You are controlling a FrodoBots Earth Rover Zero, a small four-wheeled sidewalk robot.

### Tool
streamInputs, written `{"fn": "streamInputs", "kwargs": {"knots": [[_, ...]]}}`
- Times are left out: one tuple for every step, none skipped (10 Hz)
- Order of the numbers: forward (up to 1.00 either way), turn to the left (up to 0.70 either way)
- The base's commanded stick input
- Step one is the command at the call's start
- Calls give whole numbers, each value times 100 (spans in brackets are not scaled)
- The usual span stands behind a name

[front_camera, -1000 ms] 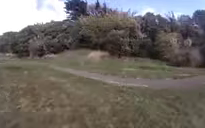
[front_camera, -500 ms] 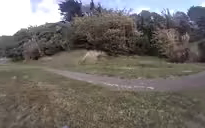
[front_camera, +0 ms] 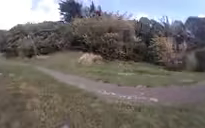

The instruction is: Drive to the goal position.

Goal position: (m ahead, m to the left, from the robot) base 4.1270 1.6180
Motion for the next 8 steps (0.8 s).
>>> {"fn": "streamInputs", "kwargs": {"knots": [[100,18],[100,3],[100,8],[100,13],[100,40],[100,40],[100,40],[100,40]]}}
